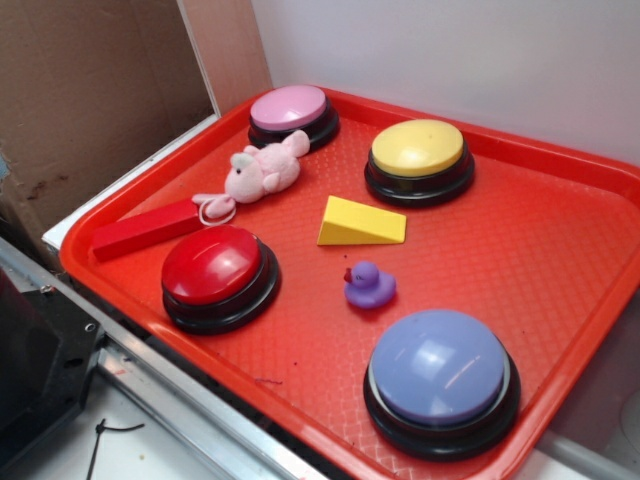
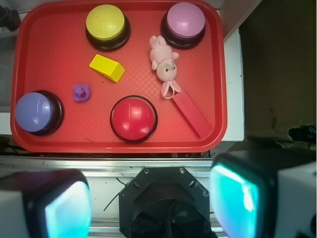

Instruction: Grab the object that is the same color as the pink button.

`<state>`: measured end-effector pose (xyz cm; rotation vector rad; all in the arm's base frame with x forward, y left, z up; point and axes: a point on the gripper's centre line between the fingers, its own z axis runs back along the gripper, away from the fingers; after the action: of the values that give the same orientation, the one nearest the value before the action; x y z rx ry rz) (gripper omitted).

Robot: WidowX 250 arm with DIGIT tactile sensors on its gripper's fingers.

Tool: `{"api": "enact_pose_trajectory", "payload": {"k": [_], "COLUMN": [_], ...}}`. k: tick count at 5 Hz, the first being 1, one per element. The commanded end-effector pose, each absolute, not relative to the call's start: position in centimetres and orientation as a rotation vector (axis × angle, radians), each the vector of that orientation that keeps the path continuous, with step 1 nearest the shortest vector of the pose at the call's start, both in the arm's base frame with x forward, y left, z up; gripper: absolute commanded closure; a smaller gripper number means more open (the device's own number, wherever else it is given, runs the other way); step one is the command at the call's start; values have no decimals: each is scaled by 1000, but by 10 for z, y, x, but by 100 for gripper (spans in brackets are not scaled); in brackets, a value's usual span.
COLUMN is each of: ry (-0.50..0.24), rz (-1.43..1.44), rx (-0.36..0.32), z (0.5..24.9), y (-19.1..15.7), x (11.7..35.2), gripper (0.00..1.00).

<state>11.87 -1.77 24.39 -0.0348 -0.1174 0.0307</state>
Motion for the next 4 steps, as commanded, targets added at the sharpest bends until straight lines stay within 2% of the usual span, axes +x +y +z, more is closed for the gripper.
{"api": "enact_pose_trajectory", "payload": {"k": [1, 2, 3, 4], "ry": [-117, -117, -164, -123], "rz": [31, 31, 54, 135], "rx": [-35, -35, 0, 8], "z": [244, 244, 246, 233], "y": [-18, -18, -28, -29], "x": [119, 119, 159, 210], "gripper": [0, 0, 0, 0]}}
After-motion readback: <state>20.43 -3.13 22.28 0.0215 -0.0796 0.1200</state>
